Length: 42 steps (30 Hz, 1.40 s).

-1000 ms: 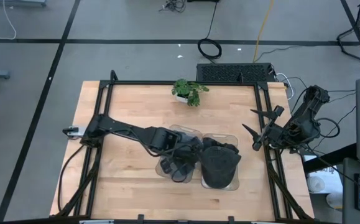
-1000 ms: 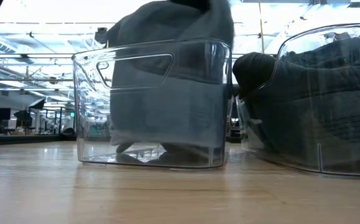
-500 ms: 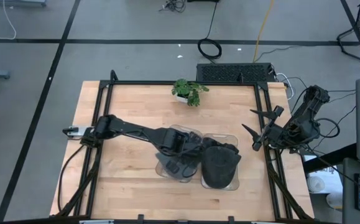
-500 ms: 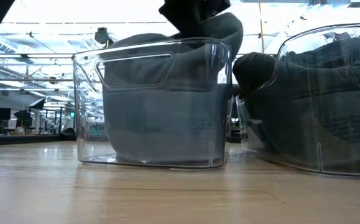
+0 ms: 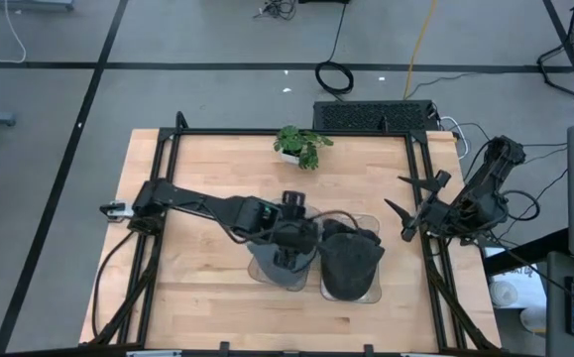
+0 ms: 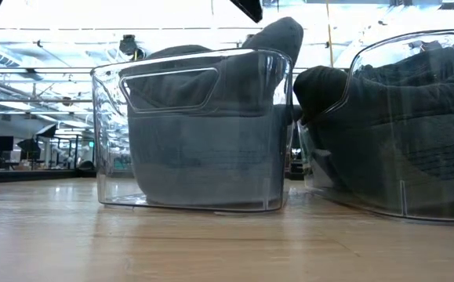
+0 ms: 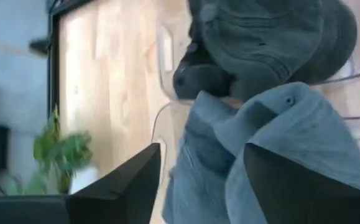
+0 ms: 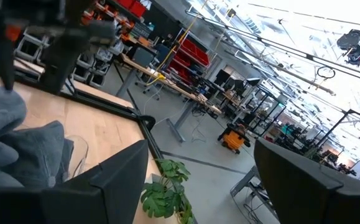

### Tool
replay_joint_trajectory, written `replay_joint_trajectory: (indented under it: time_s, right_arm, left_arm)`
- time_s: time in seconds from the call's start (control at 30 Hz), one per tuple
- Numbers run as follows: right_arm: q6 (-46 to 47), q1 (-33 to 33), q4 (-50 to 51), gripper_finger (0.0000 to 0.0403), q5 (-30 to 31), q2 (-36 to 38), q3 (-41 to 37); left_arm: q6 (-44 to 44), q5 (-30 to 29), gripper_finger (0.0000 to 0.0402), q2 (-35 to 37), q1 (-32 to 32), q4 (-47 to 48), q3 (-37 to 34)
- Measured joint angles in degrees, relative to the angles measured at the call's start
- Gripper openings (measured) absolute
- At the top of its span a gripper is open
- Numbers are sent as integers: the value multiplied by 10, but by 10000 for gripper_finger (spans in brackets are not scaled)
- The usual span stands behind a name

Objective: Pick & Place hat
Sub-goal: Put the gray cap into the left transparent bin

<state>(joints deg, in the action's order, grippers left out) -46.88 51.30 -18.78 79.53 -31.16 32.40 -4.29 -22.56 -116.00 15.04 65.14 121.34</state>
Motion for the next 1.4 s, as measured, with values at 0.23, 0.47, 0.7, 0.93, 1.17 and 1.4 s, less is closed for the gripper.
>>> replay_joint_trajectory:
  time_s: [0.23, 0.47, 0.7, 0.93, 1.17, 1.4]
  right_arm:
    - [14, 0, -12, 281, 1, 0, -12]
    - [13, 0, -29, 281, -1, 0, -12]
    - [25, 0, -29, 281, -20, 0, -12]
    - [29, 0, -33, 281, -20, 0, -12]
    - [29, 0, -32, 281, -19, 0, -12]
    - [30, 0, -32, 281, -17, 0, -12]
  left_arm:
    - [205, 36, 222, 22, 41, 163, 1]
    - [252, 57, 19, 12, 102, 190, -36]
    - [288, 41, 5, 12, 100, 129, -169]
    - [216, -20, 5, 13, 67, 84, -210]
    - [108, -78, 3, 18, 30, -6, -205]
    - [52, 15, 5, 17, -13, -131, -256]
